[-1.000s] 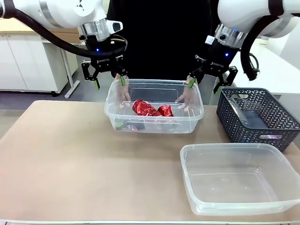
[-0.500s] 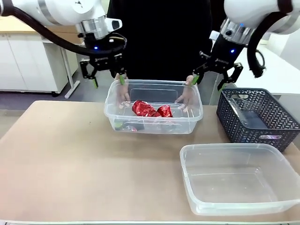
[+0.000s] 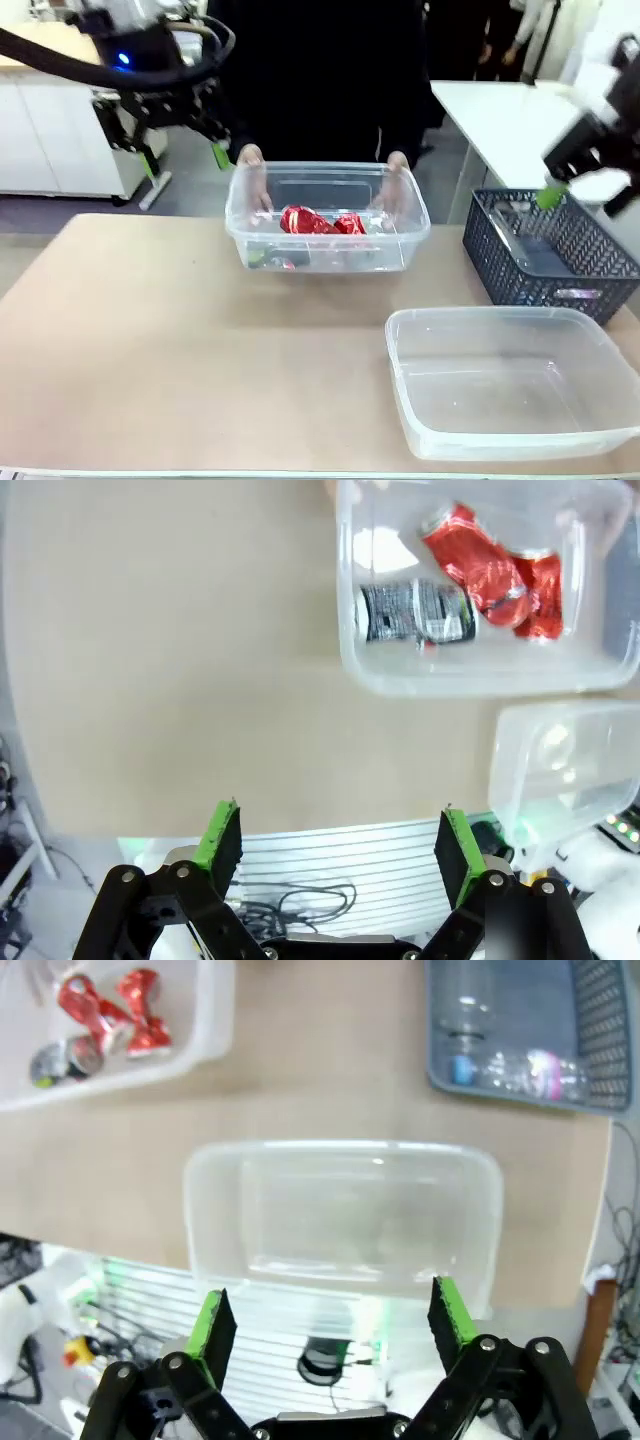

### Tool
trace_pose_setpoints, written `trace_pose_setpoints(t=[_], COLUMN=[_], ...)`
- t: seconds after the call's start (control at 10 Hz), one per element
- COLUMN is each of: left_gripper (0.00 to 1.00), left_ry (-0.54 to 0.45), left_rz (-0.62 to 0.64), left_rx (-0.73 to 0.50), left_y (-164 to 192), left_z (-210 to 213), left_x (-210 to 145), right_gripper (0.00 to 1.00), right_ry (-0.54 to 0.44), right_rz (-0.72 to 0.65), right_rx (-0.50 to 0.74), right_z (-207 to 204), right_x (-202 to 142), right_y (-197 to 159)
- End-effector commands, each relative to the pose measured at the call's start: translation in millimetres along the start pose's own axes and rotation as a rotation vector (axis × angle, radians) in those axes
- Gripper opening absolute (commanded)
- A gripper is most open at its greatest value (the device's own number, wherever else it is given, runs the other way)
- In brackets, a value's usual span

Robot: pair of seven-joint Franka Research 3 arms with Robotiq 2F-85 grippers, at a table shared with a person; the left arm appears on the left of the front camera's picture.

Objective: Sort the waste into each basket.
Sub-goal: Pick up the Organizing box on the right side of the table and lift it.

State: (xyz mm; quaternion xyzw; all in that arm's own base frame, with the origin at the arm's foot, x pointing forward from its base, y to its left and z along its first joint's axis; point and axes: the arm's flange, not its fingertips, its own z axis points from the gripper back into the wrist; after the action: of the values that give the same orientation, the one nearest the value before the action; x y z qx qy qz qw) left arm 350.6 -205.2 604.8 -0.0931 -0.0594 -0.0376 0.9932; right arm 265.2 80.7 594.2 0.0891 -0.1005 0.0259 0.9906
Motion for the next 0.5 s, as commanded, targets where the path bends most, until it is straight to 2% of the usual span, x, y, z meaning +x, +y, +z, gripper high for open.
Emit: trace_pose_setpoints(t=[0.0, 0.1, 0.2, 0.4], left_gripper=[1.00, 1.00, 1.00, 1.00], left_ry=[0.031, 0.021, 0.006, 0.019], left_rz=[-0.048, -0.145, -0.021, -0.066], left_rx=[-0.032, -0.070, -0.006, -0.020], left_y=[5.5, 5.4, -0.3, 0.2], left_z=[-23.8, -30.7, -4.4, -19.2], left_x=[-4.1, 17.8, -11.3, -3.9], right_gripper=[1.00, 1.00, 1.00, 1.00], right_ry=[-0.003, -0.046, 0.006, -0.002], right_rz=[0.047, 0.078, 0.015, 0.033], right_rx=[-0.039, 0.009, -0.015, -0.018], right_z=[-19.9, -31.0, -6.1, -19.1], right_x=[8.8, 32.2, -3.9, 7.7], right_y=[-16.1, -10.1, -6.2, -8.5])
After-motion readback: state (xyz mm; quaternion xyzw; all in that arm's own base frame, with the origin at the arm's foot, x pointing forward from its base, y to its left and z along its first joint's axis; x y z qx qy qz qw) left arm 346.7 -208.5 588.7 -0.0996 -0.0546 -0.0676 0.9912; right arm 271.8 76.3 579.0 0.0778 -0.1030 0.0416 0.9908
